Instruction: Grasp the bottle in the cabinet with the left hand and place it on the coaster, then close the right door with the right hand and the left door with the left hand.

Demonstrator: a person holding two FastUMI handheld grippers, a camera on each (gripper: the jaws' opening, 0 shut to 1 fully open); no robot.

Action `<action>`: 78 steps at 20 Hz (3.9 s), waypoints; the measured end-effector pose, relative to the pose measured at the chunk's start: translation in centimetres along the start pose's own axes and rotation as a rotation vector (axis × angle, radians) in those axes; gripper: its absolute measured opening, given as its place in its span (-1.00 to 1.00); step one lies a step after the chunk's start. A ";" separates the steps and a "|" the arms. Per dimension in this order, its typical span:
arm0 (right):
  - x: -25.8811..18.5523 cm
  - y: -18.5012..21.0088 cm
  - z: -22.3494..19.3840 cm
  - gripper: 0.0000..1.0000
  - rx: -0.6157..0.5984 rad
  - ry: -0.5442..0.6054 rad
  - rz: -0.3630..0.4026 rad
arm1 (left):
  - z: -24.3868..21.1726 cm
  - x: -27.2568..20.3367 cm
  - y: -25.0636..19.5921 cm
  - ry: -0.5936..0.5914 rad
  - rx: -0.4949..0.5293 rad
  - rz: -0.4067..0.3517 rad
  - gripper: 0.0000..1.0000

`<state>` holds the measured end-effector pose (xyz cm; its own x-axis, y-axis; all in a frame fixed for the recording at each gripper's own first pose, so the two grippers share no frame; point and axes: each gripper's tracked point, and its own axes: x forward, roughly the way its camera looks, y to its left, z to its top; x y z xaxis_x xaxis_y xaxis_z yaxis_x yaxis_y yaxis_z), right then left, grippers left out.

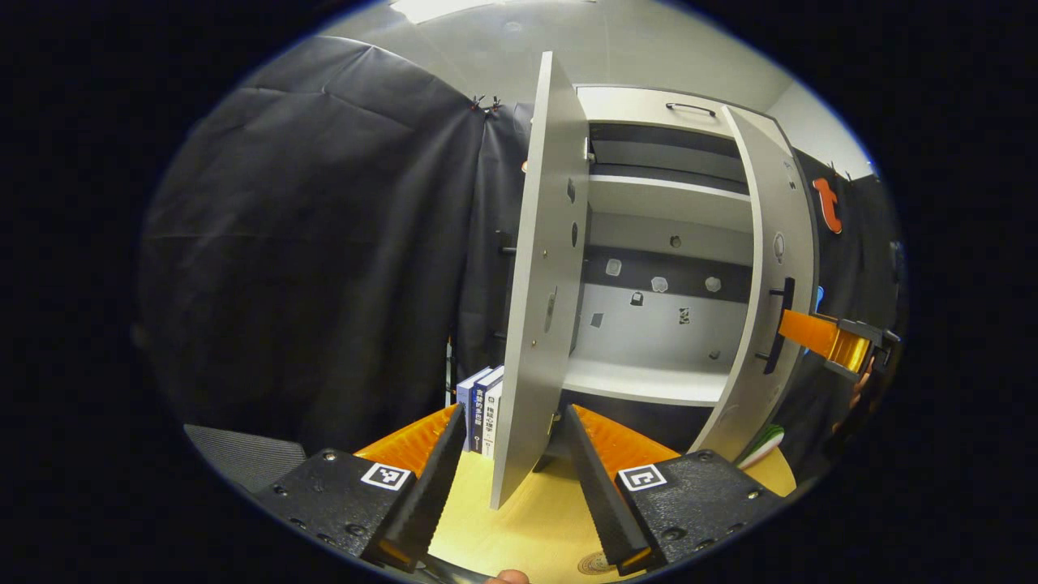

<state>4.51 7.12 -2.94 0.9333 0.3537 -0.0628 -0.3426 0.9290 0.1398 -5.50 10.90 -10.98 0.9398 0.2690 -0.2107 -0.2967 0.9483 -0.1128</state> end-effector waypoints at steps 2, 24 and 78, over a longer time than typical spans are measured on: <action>-0.3 -0.3 0.0 0.83 -0.001 -0.003 -0.010 | 0.0 0.1 0.0 0.001 0.003 -0.001 0.56; -2.0 -3.3 0.2 0.83 -0.039 -0.011 -0.113 | 1.2 3.4 2.1 -0.023 0.048 0.017 0.57; -4.1 -5.2 -0.8 0.83 -0.023 0.008 -0.214 | 2.1 10.7 4.4 -0.020 0.095 -0.136 0.55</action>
<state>2.41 0.93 -4.20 0.9842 0.1485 -0.0964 -0.1389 0.9853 0.0995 3.65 18.34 -11.69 0.9737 0.1395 -0.1803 -0.1500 0.9876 -0.0459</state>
